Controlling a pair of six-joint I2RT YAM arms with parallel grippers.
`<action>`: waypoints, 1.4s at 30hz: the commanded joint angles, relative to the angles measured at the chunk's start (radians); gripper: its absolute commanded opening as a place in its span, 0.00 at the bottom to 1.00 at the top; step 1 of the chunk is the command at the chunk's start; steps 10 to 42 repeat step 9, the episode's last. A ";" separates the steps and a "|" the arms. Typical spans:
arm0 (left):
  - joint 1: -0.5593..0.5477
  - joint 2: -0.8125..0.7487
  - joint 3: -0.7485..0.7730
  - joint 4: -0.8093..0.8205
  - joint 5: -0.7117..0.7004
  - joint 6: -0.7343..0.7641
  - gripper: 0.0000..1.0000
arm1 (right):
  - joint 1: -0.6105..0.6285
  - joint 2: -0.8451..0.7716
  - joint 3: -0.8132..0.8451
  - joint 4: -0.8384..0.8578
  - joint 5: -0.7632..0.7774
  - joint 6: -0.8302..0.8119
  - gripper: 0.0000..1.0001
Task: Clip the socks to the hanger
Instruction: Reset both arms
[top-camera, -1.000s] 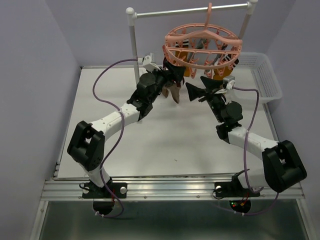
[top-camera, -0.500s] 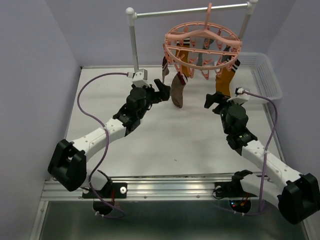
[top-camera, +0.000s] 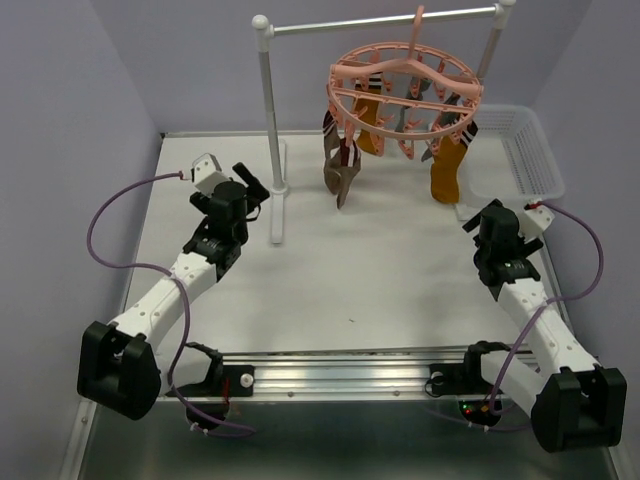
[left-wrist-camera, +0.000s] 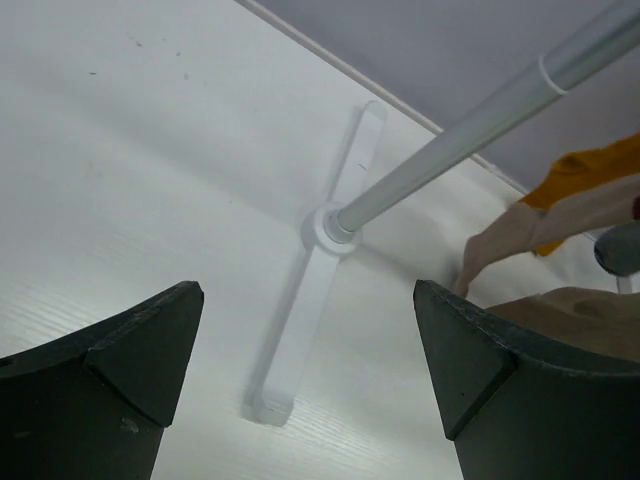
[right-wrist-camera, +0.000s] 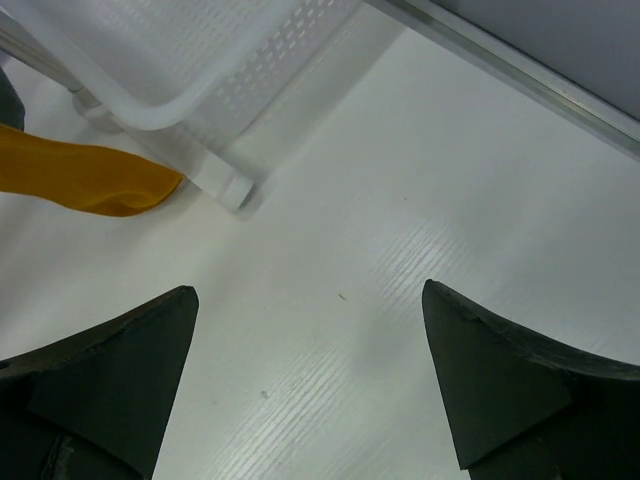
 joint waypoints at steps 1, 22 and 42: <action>0.042 -0.054 -0.008 0.015 -0.086 -0.021 0.99 | -0.001 0.006 0.085 -0.029 0.050 0.027 1.00; 0.079 -0.030 0.036 0.019 -0.121 0.033 0.99 | -0.001 0.039 0.105 0.008 0.122 0.036 1.00; 0.079 -0.030 0.036 0.019 -0.121 0.033 0.99 | -0.001 0.039 0.105 0.008 0.122 0.036 1.00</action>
